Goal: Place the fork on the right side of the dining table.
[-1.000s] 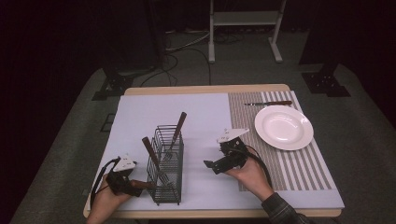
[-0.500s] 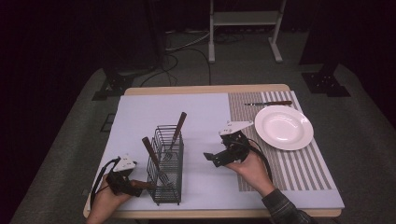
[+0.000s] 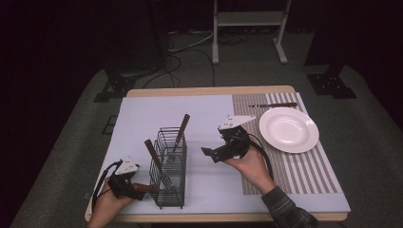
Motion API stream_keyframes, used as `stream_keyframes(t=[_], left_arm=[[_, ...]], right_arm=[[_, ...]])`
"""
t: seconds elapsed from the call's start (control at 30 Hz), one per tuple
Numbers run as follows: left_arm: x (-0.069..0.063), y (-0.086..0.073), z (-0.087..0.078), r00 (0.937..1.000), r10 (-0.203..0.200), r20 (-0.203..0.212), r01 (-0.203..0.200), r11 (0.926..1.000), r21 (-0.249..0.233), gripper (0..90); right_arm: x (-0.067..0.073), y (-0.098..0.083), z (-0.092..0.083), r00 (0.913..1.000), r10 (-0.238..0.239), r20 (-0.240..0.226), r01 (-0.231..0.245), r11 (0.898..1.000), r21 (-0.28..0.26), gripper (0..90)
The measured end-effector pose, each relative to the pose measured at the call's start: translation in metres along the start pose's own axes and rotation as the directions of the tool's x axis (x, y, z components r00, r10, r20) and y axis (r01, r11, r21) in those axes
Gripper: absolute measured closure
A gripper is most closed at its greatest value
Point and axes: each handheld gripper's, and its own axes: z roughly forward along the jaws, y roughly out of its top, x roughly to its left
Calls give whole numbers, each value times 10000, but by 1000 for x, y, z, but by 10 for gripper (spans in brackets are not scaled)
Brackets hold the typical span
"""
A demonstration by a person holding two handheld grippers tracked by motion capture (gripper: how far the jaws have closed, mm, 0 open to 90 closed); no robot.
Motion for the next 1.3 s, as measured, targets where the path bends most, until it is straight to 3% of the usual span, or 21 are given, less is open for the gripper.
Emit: stream_keyframes(t=[0.43,0.53,0.77,0.87,1.3], left_arm=[[0,0,0,10000,26,-9,-26,10000,-19,0],[0,0,0,10000,19,-8,-19,10000,-15,0],[0,0,0,10000,25,2,-25,10000,-1,0],[0,0,0,10000,24,2,-24,10000,-1,0],[0,0,0,10000,8,-5,-8,10000,-35,0]], right_arm=[[2,20,8,9995,-129,-274,123,9997,-226,59],[1,25,12,9987,-213,-464,190,9986,-491,125],[-2,33,18,9982,-100,-589,63,9981,-617,133],[-4,39,21,9973,-85,-731,18,9958,-913,206],[-11,57,35,9960,262,-855,-354,9935,-1080,301]])
